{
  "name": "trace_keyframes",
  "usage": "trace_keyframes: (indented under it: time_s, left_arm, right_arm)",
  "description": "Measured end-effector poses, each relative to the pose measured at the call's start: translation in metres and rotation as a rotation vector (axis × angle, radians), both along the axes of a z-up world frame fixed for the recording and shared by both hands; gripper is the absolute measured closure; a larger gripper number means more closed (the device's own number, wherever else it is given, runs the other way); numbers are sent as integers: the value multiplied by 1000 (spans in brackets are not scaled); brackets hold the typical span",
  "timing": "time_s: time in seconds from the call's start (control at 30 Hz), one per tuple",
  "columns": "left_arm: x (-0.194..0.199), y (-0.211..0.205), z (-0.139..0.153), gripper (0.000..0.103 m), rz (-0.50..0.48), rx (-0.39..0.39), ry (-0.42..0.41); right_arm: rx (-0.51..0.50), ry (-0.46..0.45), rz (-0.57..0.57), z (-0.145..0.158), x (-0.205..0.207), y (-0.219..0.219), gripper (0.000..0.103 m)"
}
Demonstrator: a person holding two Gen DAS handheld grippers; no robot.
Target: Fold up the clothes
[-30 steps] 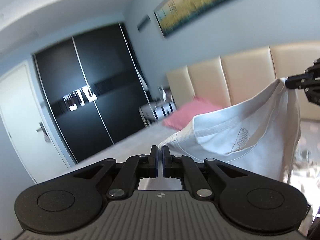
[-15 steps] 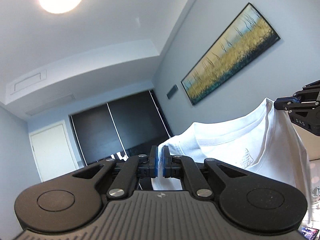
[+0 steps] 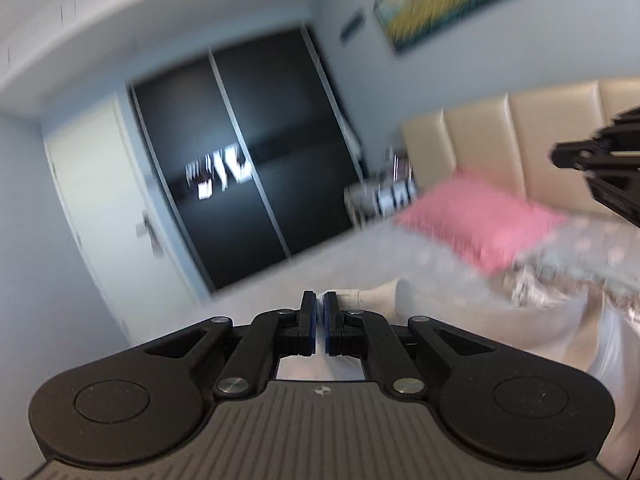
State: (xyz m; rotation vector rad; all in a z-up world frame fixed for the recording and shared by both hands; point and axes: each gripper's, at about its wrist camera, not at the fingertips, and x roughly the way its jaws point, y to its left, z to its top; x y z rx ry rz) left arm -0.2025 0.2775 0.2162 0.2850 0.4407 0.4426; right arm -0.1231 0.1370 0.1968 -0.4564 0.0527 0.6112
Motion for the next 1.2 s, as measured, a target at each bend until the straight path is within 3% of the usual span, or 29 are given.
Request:
trace_keyframes:
  time_s: [0.13, 0.27, 0.37, 0.5, 0.57, 0.63, 0.77, 0.93, 1.2]
  left_arm:
    - [44, 61, -100, 101, 114, -120, 191]
    - [57, 116, -189, 99, 205, -271, 359]
    - [49, 131, -221, 95, 249, -302, 400]
    - [14, 144, -239, 86, 230, -408, 420]
    - [10, 145, -248, 85, 214, -461, 444]
    - [7, 150, -260, 77, 224, -521, 445]
    - [3, 159, -286, 73, 245, -640, 447]
    - [-3, 171, -318, 73, 270, -789, 448]
    - [-3, 177, -340, 73, 314, -892, 459]
  right_arm:
    - [-203, 165, 48, -99, 31, 38, 103]
    - [-347, 327, 74, -172, 48, 53, 102]
    - [-413, 460, 115, -209, 60, 57, 99]
    - [-432, 650, 168, -252, 69, 65, 97]
    - [-440, 740, 194, -270, 70, 71, 84]
    - [-440, 811, 224, -283, 65, 74, 69]
    - [-443, 930, 268, -303, 60, 77, 68]
    - [-396, 1095, 227, -329, 67, 70, 68]
    - [-414, 1204, 230, -360, 61, 69, 68]
